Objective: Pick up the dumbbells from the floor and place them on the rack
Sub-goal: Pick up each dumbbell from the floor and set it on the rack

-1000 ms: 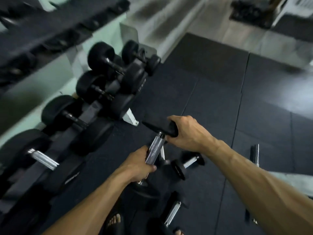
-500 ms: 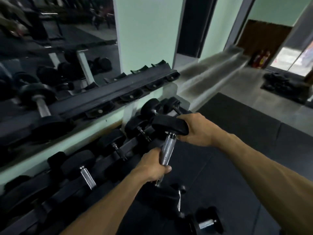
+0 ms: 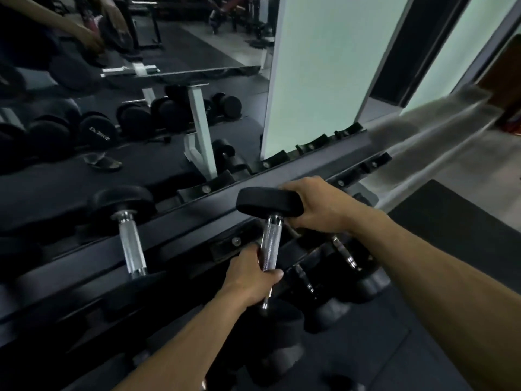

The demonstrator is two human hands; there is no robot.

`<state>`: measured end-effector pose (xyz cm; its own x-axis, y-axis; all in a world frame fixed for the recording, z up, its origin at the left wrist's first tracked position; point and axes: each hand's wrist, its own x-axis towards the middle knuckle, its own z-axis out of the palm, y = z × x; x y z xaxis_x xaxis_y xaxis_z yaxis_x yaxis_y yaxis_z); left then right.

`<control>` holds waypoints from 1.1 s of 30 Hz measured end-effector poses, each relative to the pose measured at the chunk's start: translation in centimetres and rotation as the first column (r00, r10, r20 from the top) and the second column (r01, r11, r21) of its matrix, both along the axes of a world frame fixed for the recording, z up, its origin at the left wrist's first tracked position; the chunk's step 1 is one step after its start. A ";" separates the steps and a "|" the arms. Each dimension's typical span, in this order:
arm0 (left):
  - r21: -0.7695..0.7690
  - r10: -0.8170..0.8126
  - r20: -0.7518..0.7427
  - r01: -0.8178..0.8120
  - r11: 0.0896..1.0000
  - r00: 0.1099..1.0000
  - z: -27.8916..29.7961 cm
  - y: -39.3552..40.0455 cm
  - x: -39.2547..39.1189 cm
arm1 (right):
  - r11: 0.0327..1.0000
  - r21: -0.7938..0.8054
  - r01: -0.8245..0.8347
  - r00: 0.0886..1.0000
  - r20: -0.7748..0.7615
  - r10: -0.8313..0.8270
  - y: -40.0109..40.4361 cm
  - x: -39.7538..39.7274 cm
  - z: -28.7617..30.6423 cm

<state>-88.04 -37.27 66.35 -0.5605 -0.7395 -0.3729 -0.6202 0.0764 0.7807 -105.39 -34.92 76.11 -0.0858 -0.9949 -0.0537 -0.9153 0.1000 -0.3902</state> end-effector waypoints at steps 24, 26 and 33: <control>0.169 0.413 -0.074 -0.397 0.902 0.908 -3.7 -15.7 -4.8 | 0.997 0.055 -0.057 0.996 0.075 0.052 -23.0 -1.2 -5.7; 0.169 0.402 -0.081 -0.384 0.908 0.912 -3.7 -15.5 -4.6 | 0.999 0.029 -0.016 0.998 0.057 0.014 -22.7 -0.9 -5.7; 0.083 0.268 -0.067 -0.262 0.961 0.961 -1.9 -14.1 -2.1 | 0.999 0.011 0.050 0.999 -0.003 -0.050 -19.2 0.5 -4.4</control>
